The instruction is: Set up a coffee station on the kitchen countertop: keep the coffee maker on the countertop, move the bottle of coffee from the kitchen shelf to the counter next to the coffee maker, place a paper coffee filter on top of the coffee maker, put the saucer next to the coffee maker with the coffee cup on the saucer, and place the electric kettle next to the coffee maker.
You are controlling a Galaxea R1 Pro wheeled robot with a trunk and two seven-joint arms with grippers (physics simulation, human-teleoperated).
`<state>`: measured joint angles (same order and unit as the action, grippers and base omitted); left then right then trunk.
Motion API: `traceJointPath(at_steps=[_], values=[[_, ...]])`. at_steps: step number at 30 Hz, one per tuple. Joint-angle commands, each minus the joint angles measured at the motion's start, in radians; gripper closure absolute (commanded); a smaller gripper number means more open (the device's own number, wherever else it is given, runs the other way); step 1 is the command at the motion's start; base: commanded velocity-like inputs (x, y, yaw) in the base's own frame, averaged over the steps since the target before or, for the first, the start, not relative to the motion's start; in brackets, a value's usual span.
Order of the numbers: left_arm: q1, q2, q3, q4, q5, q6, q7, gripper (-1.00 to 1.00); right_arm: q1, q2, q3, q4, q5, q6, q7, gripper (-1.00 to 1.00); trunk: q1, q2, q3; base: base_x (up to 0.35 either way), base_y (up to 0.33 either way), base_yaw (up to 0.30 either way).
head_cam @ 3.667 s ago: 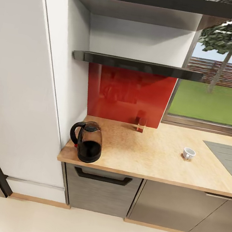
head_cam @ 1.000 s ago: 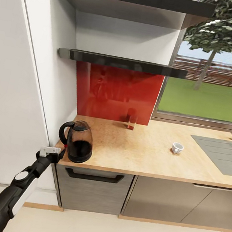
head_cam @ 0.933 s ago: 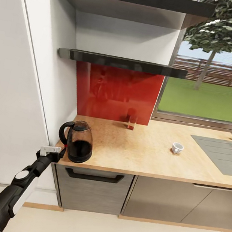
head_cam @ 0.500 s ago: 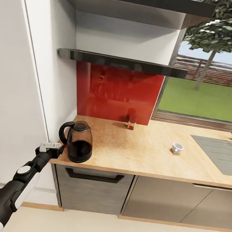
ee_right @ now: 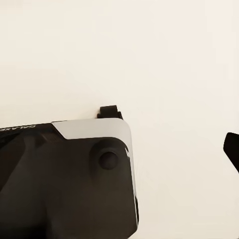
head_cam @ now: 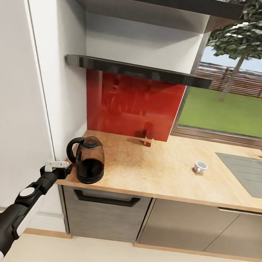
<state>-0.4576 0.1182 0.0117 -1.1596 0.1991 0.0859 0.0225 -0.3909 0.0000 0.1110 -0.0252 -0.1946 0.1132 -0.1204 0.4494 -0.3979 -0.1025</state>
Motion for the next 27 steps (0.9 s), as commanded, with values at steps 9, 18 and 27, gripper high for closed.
traceJointPath(at_steps=[9,18,27], values=[[-0.003,0.000,-0.002,-0.002,0.011,0.006,0.001,-1.00,0.000,0.000,0.009,-0.002,-0.009,0.006,-0.004,-1.00,0.001,-0.002,-0.002,0.000,0.000,0.000],[-0.015,0.000,-0.003,-0.003,0.011,0.026,0.001,-1.00,0.000,0.000,0.009,-0.002,-0.009,0.006,-0.004,-1.00,0.001,-0.002,-0.002,0.003,0.000,0.000],[-0.018,0.002,-0.002,-0.003,0.011,0.032,0.000,-1.00,0.000,0.000,0.009,-0.002,-0.008,0.006,-0.004,-1.00,0.001,-0.002,-0.002,0.096,0.000,0.000]])
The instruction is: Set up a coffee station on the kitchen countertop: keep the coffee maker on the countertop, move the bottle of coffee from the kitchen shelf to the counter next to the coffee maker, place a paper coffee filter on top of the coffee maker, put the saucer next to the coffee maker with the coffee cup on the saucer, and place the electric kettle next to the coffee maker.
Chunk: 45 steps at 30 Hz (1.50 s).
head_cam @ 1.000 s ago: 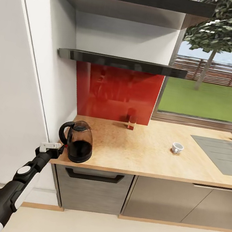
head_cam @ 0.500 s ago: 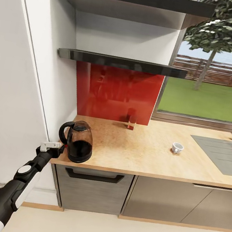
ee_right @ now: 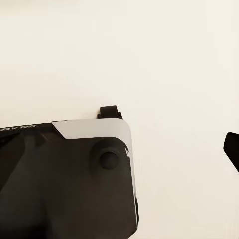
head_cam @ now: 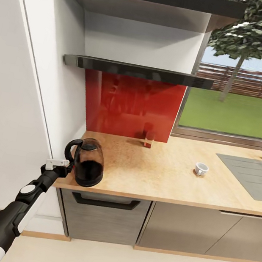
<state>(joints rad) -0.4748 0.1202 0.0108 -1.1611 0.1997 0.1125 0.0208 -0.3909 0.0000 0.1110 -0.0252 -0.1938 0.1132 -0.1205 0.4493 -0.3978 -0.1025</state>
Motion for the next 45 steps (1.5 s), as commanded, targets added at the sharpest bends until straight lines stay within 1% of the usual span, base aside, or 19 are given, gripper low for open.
traceJointPath(at_steps=[1,15,22,45], values=[[-0.001,0.000,-0.001,-0.002,0.010,0.006,0.002,-1.00,0.000,0.000,0.009,-0.002,-0.009,0.006,-0.004,-1.00,0.001,-0.002,-0.002,0.022,0.000,0.000],[-0.004,0.005,0.001,-0.001,0.010,0.009,0.003,-1.00,0.000,0.000,0.009,-0.002,-0.009,0.006,-0.004,-1.00,0.001,-0.002,-0.002,0.037,0.000,0.000],[-0.017,0.004,0.003,0.000,0.010,0.024,0.004,-1.00,0.000,0.000,0.009,-0.002,-0.009,0.006,-0.004,-1.00,0.001,-0.002,-0.002,0.069,0.000,0.000],[-0.018,0.003,0.005,0.000,0.010,0.025,0.005,-1.00,0.000,-0.003,0.009,-0.002,-0.007,0.006,-0.004,-1.00,0.001,-0.002,-0.002,0.026,0.014,0.000]])
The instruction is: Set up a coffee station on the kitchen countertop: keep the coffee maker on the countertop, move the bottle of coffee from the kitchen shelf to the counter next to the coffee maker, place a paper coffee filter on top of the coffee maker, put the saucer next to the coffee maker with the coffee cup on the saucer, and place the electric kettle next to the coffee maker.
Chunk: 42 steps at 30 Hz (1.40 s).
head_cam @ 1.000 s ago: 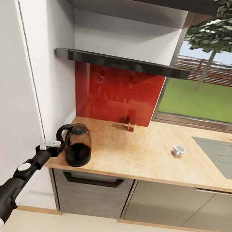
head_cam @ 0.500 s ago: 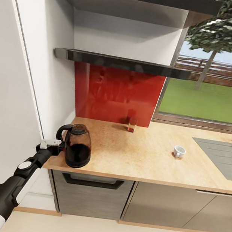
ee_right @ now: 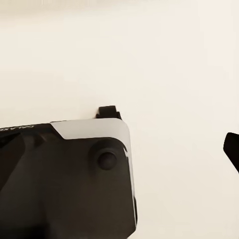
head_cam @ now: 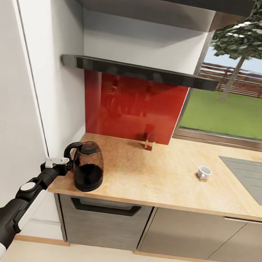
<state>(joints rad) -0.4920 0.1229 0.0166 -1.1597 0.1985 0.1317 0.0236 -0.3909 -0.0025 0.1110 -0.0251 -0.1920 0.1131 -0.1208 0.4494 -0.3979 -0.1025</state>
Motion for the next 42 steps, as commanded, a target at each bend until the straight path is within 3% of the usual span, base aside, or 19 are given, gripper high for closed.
traceJointPath(at_steps=[1,7,14,33,42], values=[[-0.001,0.000,-0.001,-0.002,0.011,0.005,0.002,-1.00,0.000,0.000,0.009,-0.003,-0.009,0.007,-0.003,-1.00,0.001,-0.002,-0.002,0.009,0.005,0.000],[0.009,0.003,-0.003,-0.013,0.009,-0.006,-0.008,-1.00,0.011,-0.012,0.011,-0.008,-0.009,-0.005,-0.002,-1.00,0.001,-0.002,-0.002,0.002,0.001,0.000],[0.000,0.007,0.002,-0.030,0.008,-0.008,-0.009,-1.00,0.028,0.006,0.013,-0.004,-0.006,0.004,-0.002,-1.00,0.001,-0.002,-0.002,0.000,0.000,0.000],[-0.007,0.013,0.003,-0.032,0.006,0.001,-0.012,-1.00,0.024,0.006,0.012,-0.003,-0.006,0.005,-0.002,-1.00,0.001,-0.002,-0.002,0.000,0.000,0.000],[-0.012,0.042,0.003,-0.032,0.008,0.004,-0.012,-1.00,0.024,0.006,0.012,-0.003,-0.006,0.005,-0.002,-1.00,0.001,-0.002,-0.002,0.000,0.000,0.000]])
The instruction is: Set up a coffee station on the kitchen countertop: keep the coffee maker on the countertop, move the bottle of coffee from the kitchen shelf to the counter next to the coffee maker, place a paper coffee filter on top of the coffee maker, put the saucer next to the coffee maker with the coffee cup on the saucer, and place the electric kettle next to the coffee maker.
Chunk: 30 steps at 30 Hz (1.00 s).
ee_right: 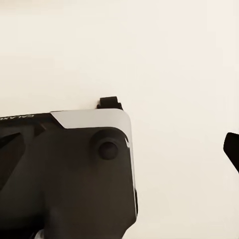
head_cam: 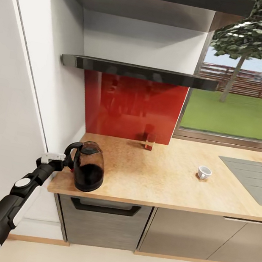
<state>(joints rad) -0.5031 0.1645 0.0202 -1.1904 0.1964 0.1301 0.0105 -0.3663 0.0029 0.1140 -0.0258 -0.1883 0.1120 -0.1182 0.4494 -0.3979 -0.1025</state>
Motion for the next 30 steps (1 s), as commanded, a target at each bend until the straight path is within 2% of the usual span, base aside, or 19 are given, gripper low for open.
traceJointPath(at_steps=[1,30], values=[[-0.001,0.001,0.000,-0.002,0.011,0.006,0.001,-1.00,0.000,0.000,0.009,-0.002,-0.010,0.006,-0.004,-1.00,0.001,-0.002,-0.002,0.000,0.000,0.000],[0.000,0.002,0.000,-0.003,0.009,0.004,0.004,-1.00,0.000,0.000,0.009,-0.002,-0.010,0.006,-0.004,-1.00,0.001,-0.002,-0.002,0.000,0.000,0.000]])
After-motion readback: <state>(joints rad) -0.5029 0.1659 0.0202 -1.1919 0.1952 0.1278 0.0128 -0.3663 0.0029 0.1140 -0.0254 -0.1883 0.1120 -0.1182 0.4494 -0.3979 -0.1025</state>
